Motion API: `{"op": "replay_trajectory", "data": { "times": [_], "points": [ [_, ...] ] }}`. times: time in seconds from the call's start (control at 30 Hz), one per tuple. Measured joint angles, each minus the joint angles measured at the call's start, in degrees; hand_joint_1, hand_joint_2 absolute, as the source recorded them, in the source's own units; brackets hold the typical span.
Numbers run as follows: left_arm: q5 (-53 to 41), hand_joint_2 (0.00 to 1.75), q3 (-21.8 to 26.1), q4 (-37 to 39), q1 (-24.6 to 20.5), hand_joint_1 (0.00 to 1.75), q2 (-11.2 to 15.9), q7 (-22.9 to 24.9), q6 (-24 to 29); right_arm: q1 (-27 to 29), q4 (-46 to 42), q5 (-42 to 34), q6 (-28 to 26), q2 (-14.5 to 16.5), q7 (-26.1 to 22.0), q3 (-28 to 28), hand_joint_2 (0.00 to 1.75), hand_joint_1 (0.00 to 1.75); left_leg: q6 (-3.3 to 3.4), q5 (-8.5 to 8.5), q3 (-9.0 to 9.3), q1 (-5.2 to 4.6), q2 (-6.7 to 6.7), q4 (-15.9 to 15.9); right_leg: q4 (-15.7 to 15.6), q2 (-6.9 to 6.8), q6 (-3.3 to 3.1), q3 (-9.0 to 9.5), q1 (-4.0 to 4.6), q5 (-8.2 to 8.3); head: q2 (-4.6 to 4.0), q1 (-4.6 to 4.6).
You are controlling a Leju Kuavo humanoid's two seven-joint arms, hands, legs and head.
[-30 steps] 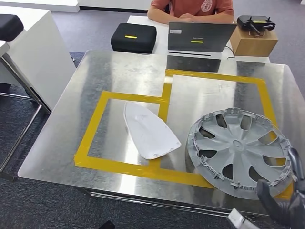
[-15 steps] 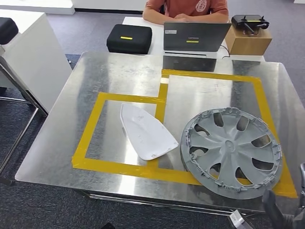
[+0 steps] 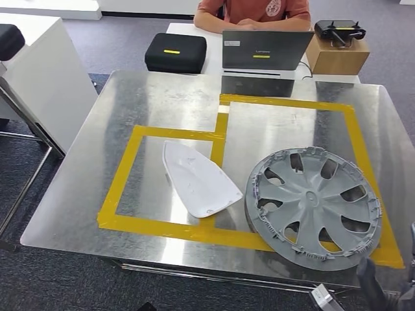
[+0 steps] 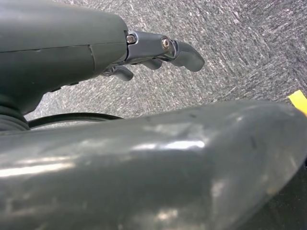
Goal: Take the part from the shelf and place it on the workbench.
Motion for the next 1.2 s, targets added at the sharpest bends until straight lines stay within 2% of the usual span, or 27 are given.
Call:
{"op": "replay_trajectory", "data": {
  "times": [0.23,0.37,0.53,0.77,0.8,0.83,0.87,0.9,0.93,0.97,1.0,1.03,1.13,1.17,1.2],
  "points": [
    [0.18,0.00,0.45,0.00,0.01,0.00,0.00,0.13,-0.09,0.02,-0.02,0.00,0.00,0.31,-0.31,0.03,0.00,0.00,0.08,-0.03,-0.01,-0.20,0.00,0.07,-0.02,0.00,0.13,0.01,-0.17,0.07,0.00,0.00],
    [0.33,0.00,0.84,0.00,0.02,0.00,0.01,0.14,0.00,0.10,-0.02,0.00,0.00,0.51,-0.34,0.03,0.00,0.00,0.37,-0.11,-0.05,-0.35,0.00,0.29,-0.02,0.00,0.37,0.04,-0.28,0.11,0.00,-0.01],
    [0.37,0.00,0.93,0.00,0.00,0.00,0.00,0.15,0.31,0.46,-0.03,0.00,0.00,0.62,-0.33,0.03,0.00,0.00,0.95,0.06,-0.03,-0.59,0.02,0.33,-0.34,0.08,1.01,0.21,-0.50,0.40,0.00,-0.03],
    [0.37,0.00,0.93,0.00,-0.02,0.00,-0.04,0.15,0.37,0.52,-0.07,0.00,0.00,0.62,-0.32,0.03,0.00,0.00,1.20,0.34,0.11,-0.43,0.09,-0.12,-0.45,0.17,1.22,0.24,-0.40,0.48,0.00,-0.03],
    [0.37,0.00,0.93,0.00,-0.02,0.00,-0.08,0.15,0.44,0.56,-0.12,-0.01,0.00,0.62,-0.30,0.03,0.00,0.00,1.39,0.61,0.26,-0.23,0.24,-0.51,0.18,-0.17,1.31,-0.11,-0.33,-0.18,0.00,0.03],
    [0.37,0.00,0.99,0.01,0.05,0.00,-0.12,0.19,0.55,0.60,-0.15,-0.01,0.00,0.62,-0.28,0.03,0.00,0.00,1.57,0.97,0.29,-0.04,0.63,-0.84,4.40,-0.76,1.59,-1.78,-0.40,-2.71,0.00,0.15],
    [0.36,0.00,1.08,0.01,0.11,0.00,-0.17,0.23,0.66,0.65,-0.19,-0.01,0.00,0.62,-0.26,0.03,0.00,0.00,1.64,1.31,0.25,0.12,1.12,-1.08,7.11,-1.43,1.94,-2.36,-0.62,-4.27,0.00,0.25],
    [0.35,0.00,1.17,0.01,0.17,0.00,-0.21,0.28,0.76,0.69,-0.20,-0.01,0.00,0.62,-0.24,0.03,0.00,0.00,1.64,1.62,0.17,0.27,1.60,-1.26,8.44,-2.19,2.30,-2.05,-0.92,-5.31,0.00,0.35],
    [0.32,0.00,1.27,0.01,0.20,0.00,-0.25,0.32,0.83,0.70,-0.19,0.00,0.00,0.63,-0.24,0.02,0.00,0.00,1.43,1.77,0.01,0.32,1.97,-1.14,7.92,-2.67,2.69,-0.67,-1.28,-5.57,0.00,0.40],
    [0.27,0.00,1.32,0.00,0.18,0.00,-0.25,0.32,0.86,0.68,-0.17,0.01,0.00,0.63,-0.24,0.02,0.00,0.00,1.10,1.79,-0.14,0.29,2.08,-1.02,3.60,-2.89,2.82,2.40,-1.39,-4.08,0.00,0.43],
    [0.22,0.00,1.33,0.00,0.17,0.00,-0.24,0.32,0.88,0.72,-0.15,0.01,0.00,0.66,-0.23,0.01,0.00,0.00,0.77,1.80,-0.19,0.21,2.08,-0.87,0.87,-2.97,2.69,4.20,-1.38,-3.38,0.00,0.39],
    [0.16,0.00,1.34,0.00,0.15,0.00,-0.23,0.33,0.90,0.77,-0.12,0.00,0.00,0.70,-0.23,-0.01,0.00,0.00,0.45,1.83,-0.27,0.14,2.06,-0.62,-0.59,-2.96,2.43,5.12,-1.31,-3.29,0.00,0.42],
    [0.00,0.00,1.42,0.01,0.16,0.00,-0.21,0.49,0.96,0.97,0.04,-0.02,0.01,1.05,-0.25,-0.10,0.00,0.00,-0.41,1.84,-0.60,0.25,1.97,-0.04,-0.94,-2.75,1.10,4.73,-1.13,-3.00,0.01,0.39],
    [-0.04,0.00,1.48,0.02,0.18,0.00,-0.21,0.58,0.98,1.00,0.11,-0.01,0.05,1.17,-0.23,-0.14,0.00,0.00,-0.72,0.92,-0.95,0.36,1.87,0.66,-0.97,-2.77,0.61,4.38,-1.13,-2.72,0.02,0.28],
    [-0.10,0.00,1.55,0.02,0.21,0.00,-0.22,0.67,0.99,1.03,0.17,-0.01,0.14,1.28,-0.14,-0.17,0.00,0.00,-1.02,-0.89,-1.60,0.47,1.73,2.41,-1.04,-2.81,0.11,3.98,-1.17,-2.33,0.01,0.20]
  ]
}}
